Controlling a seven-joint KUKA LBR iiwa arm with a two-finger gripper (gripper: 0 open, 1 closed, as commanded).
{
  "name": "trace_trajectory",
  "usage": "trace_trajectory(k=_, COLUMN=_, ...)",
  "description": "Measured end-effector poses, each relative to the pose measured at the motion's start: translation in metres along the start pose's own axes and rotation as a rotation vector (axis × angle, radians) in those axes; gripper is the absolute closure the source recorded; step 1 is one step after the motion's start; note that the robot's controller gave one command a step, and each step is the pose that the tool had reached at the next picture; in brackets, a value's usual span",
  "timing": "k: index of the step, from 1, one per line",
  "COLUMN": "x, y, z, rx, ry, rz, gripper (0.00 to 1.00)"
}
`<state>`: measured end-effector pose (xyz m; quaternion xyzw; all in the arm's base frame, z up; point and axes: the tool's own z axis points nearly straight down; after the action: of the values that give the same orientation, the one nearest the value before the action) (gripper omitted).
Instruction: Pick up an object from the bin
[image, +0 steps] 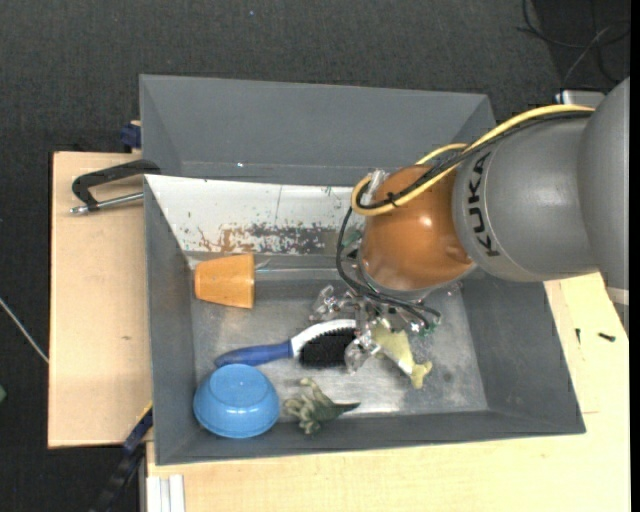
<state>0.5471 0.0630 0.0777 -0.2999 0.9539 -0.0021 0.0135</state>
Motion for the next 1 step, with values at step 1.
trace_trajectory(k=1, x=-0.0042, y=0.0133, z=-0.0977, rx=-0.008, ry=0.012, rz=-0.020, gripper=1.00)
